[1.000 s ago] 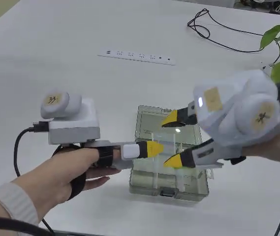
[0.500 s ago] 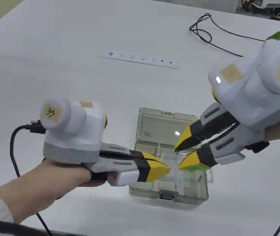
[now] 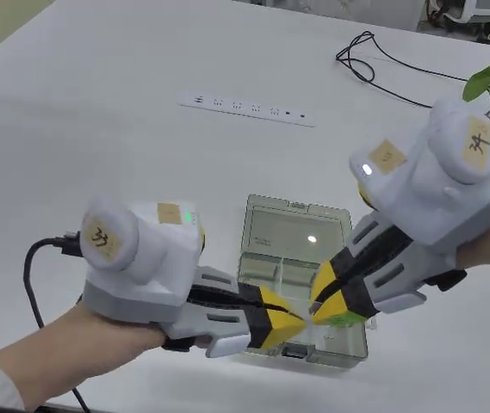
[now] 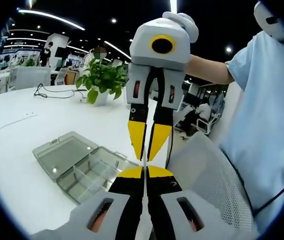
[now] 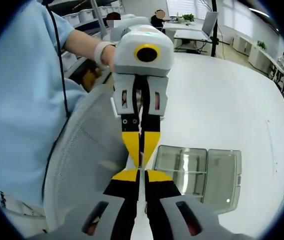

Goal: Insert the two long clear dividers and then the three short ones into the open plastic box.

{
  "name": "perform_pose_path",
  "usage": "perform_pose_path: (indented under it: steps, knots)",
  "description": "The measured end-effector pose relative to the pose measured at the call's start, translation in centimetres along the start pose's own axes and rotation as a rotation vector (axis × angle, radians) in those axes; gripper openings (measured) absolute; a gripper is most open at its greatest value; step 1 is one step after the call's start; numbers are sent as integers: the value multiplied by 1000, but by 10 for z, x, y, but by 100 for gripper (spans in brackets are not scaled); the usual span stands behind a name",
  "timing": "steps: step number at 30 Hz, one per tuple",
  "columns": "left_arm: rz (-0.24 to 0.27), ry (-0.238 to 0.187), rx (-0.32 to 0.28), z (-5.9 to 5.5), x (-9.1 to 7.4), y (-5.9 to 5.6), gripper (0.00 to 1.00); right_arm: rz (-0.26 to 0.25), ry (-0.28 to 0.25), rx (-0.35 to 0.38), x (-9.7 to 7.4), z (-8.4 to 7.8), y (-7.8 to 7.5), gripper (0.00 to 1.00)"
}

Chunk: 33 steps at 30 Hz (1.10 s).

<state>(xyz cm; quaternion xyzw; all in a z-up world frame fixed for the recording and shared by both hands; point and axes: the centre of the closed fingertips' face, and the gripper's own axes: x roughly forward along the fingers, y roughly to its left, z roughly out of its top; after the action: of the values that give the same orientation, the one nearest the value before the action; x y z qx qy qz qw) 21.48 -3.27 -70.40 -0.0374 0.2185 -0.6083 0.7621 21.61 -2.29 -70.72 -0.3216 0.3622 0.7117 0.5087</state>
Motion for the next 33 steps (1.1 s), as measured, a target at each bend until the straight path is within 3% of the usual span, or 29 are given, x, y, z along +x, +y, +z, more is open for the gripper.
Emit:
perform_pose_path:
  steps: [3,7,13,16,20,22,23,33]
  knots:
    - [-1,16,47,-1,2,-2,0,20,11,7,1,-2,4,3]
    - [-7,35,63,-3,4,-3,0,28,30,18,2,-3,9,2]
    - [2,44,68,-4,7,1,0,9,38,21,3,-5,7,2]
    - [16,39,29,-3,7,5,0,3,42,32,1,-6,6,2]
    - [67,52,18,-10,4,15,23,-35,71,49,-6,-20,-5,2]
    - [78,60,20,-14,1,17,23,-48,100,67,-9,-31,-7,2]
    - [92,59,16,-16,-1,20,25,-87,109,74,-12,-37,-15,2]
    - [202,77,41,-28,-14,38,51,-121,184,140,-20,-72,-24,2]
